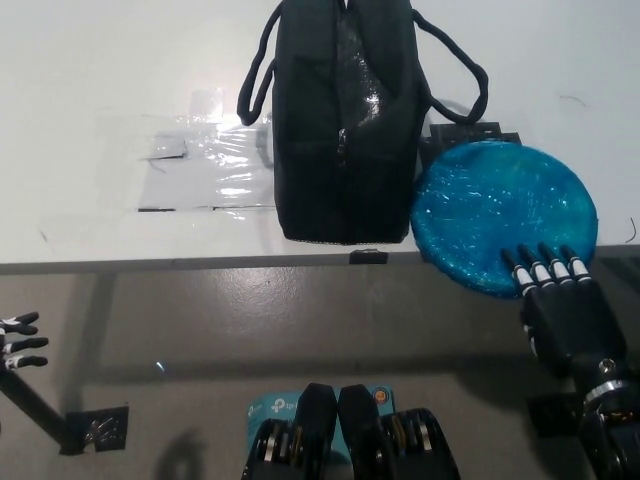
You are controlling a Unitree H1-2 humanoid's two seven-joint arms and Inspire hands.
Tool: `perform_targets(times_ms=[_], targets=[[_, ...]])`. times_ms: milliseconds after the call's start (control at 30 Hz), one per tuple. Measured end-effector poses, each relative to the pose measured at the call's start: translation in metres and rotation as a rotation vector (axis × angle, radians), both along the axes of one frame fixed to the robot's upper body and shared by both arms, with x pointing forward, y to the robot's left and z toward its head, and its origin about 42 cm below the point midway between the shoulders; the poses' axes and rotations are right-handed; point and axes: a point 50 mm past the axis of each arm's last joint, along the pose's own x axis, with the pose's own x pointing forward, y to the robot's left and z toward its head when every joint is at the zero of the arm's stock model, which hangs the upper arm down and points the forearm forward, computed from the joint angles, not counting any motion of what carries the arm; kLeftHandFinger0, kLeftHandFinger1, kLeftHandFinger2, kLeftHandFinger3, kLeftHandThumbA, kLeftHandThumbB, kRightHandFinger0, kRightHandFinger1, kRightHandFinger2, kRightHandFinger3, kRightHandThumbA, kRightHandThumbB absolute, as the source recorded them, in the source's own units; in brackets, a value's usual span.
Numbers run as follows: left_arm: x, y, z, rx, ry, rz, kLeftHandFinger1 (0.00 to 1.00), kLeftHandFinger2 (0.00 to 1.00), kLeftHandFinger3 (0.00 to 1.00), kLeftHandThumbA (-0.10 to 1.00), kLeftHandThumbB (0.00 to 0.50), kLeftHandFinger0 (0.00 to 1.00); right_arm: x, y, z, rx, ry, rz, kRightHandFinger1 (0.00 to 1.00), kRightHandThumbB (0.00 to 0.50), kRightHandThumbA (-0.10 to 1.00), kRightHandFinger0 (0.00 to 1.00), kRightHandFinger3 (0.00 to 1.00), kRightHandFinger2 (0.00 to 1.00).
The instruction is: The robot uses its right hand to pick up a stack of plates kept in the middle of the desk and put it inside a bag kept next to it
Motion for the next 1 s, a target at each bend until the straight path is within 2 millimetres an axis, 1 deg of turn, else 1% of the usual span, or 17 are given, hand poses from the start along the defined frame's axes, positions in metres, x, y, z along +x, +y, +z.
perform_targets(times_ms=[133, 200, 233, 267, 300, 367, 433, 467, 500, 533, 667, 700, 767, 833, 867, 933, 1000], targets=[[-0.001, 0.000, -0.002, -0.002, 0.007, 0.000, 0.50, 0.67, 0.76, 0.71, 0.000, 0.44, 0.007, -0.003, -0.007, 0.000, -0.039, -0.008, 1.00, 0.437, 0.19, 1.00, 1.00, 1.00], [-0.001, 0.000, -0.003, -0.003, 0.011, 0.000, 0.52, 0.67, 0.75, 0.72, 0.000, 0.47, 0.012, -0.005, -0.009, -0.001, -0.061, -0.009, 1.00, 0.455, 0.19, 1.00, 1.00, 1.00], [-0.002, 0.000, -0.004, -0.004, 0.013, 0.000, 0.52, 0.67, 0.76, 0.73, 0.000, 0.46, 0.015, -0.006, -0.011, -0.003, -0.071, -0.011, 1.00, 0.436, 0.20, 0.95, 1.00, 1.00], [-0.002, 0.000, -0.004, -0.004, 0.016, 0.000, 0.51, 0.66, 0.75, 0.73, 0.000, 0.46, 0.017, -0.007, -0.012, -0.004, -0.082, -0.013, 0.86, 0.406, 0.20, 0.78, 1.00, 0.97], [-0.002, 0.000, -0.005, -0.004, 0.018, 0.000, 0.51, 0.66, 0.74, 0.73, 0.000, 0.45, 0.020, -0.008, -0.013, -0.006, -0.092, -0.014, 0.77, 0.392, 0.20, 0.65, 1.00, 0.89], [-0.003, 0.000, -0.006, -0.004, 0.021, 0.000, 0.50, 0.65, 0.74, 0.71, 0.000, 0.45, 0.024, -0.009, -0.014, -0.009, -0.114, -0.014, 0.37, 0.410, 0.18, 0.28, 1.00, 0.41], [-0.003, -0.001, -0.006, -0.004, 0.023, -0.002, 0.49, 0.64, 0.73, 0.70, 0.000, 0.43, 0.030, -0.010, -0.011, -0.009, -0.163, -0.006, 0.14, 0.350, 0.22, 0.02, 1.00, 0.13], [-0.003, -0.001, -0.007, -0.004, 0.024, -0.004, 0.49, 0.63, 0.72, 0.69, 0.000, 0.44, 0.032, -0.010, -0.010, -0.010, -0.178, -0.002, 0.02, 0.313, 0.14, 0.00, 1.00, 0.02], [-0.003, -0.002, -0.007, -0.004, 0.025, -0.006, 0.49, 0.62, 0.72, 0.68, 0.000, 0.44, 0.036, -0.010, -0.009, -0.010, -0.200, 0.005, 0.00, 0.295, 0.13, 0.00, 1.00, 0.00], [-0.003, -0.002, -0.007, -0.004, 0.025, -0.007, 0.49, 0.62, 0.72, 0.67, 0.000, 0.45, 0.038, -0.009, -0.008, -0.009, -0.213, 0.009, 0.00, 0.176, -0.08, 0.00, 0.87, 0.00], [-0.004, -0.003, -0.008, -0.004, 0.030, -0.010, 0.49, 0.62, 0.71, 0.66, 0.000, 0.44, 0.049, -0.010, -0.001, -0.009, -0.291, 0.037, 0.00, 0.137, -0.10, 0.00, 0.33, 0.06], [-0.004, -0.003, -0.009, -0.004, 0.031, -0.011, 0.49, 0.62, 0.71, 0.66, 0.000, 0.44, 0.051, -0.010, 0.000, -0.011, -0.310, 0.046, 0.00, 0.100, -0.10, 0.00, 0.17, 0.13], [-0.004, -0.003, -0.009, -0.004, 0.032, -0.012, 0.48, 0.61, 0.71, 0.67, 0.000, 0.42, 0.053, -0.012, 0.000, -0.015, -0.335, 0.060, 0.00, 0.067, -0.10, 0.00, 0.01, 0.26], [-0.004, -0.004, -0.009, -0.004, 0.033, -0.014, 0.48, 0.61, 0.71, 0.68, 0.000, 0.42, 0.054, -0.015, -0.001, -0.020, -0.360, 0.079, 0.00, 0.040, -0.10, 0.00, 0.05, 0.39], [-0.004, -0.004, -0.009, -0.003, 0.033, -0.014, 0.48, 0.61, 0.72, 0.68, 0.000, 0.42, 0.054, -0.016, -0.002, -0.021, -0.368, 0.087, 0.01, 0.137, -0.10, 0.00, 0.18, 0.48], [-0.005, -0.003, -0.009, -0.003, 0.034, -0.013, 0.48, 0.62, 0.72, 0.69, 0.000, 0.43, 0.054, -0.019, -0.004, -0.013, -0.390, 0.106, 0.00, 0.324, -0.10, 0.00, 0.38, 0.48], [-0.005, -0.003, -0.009, -0.001, 0.034, -0.013, 0.48, 0.63, 0.73, 0.70, 0.000, 0.44, 0.053, -0.022, -0.004, 0.007, -0.413, 0.125, 0.00, 0.306, -0.10, 0.00, 0.47, 0.45]])
